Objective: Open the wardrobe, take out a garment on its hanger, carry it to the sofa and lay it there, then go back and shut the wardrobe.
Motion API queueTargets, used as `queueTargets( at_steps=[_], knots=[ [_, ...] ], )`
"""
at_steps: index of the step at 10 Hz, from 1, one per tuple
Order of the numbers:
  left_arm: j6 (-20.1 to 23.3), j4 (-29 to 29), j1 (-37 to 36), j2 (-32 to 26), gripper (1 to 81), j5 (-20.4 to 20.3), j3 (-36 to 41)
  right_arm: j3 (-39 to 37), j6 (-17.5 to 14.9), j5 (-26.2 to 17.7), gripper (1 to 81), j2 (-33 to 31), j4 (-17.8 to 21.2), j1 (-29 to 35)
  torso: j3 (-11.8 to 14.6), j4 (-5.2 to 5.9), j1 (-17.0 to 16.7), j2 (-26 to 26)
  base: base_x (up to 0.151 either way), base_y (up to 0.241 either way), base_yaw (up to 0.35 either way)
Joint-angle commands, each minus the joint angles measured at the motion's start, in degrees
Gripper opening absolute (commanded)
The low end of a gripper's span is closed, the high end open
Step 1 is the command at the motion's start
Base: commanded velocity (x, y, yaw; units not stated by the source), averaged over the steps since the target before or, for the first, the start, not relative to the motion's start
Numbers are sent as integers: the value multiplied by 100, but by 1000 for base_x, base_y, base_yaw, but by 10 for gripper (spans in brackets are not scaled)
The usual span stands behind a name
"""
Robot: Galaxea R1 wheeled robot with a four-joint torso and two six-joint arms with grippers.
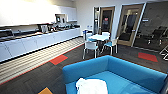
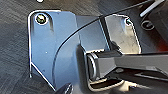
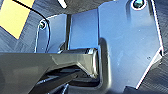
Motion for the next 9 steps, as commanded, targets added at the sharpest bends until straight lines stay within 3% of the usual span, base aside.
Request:
queueTargets(
  at_steps=[1, 3, 9],
  knots=[
    [1, 131, -214, -39, 811, 175, 15, 25, -26, -275, 811, 52, -32, 170, 0, 0, 7, 0, -83, 0, 0],
    [1, 149, -205, -39, 811, 158, 15, 25, -26, -275, 811, 52, -32, 170, 0, 0, 7, 2, -71, 0, 0],
    [-8, 149, -179, -47, 811, 149, 15, -10, -26, -275, 811, 69, -32, 153, 2, 0, 7, -5, 0, 0, 0]
  ],
)
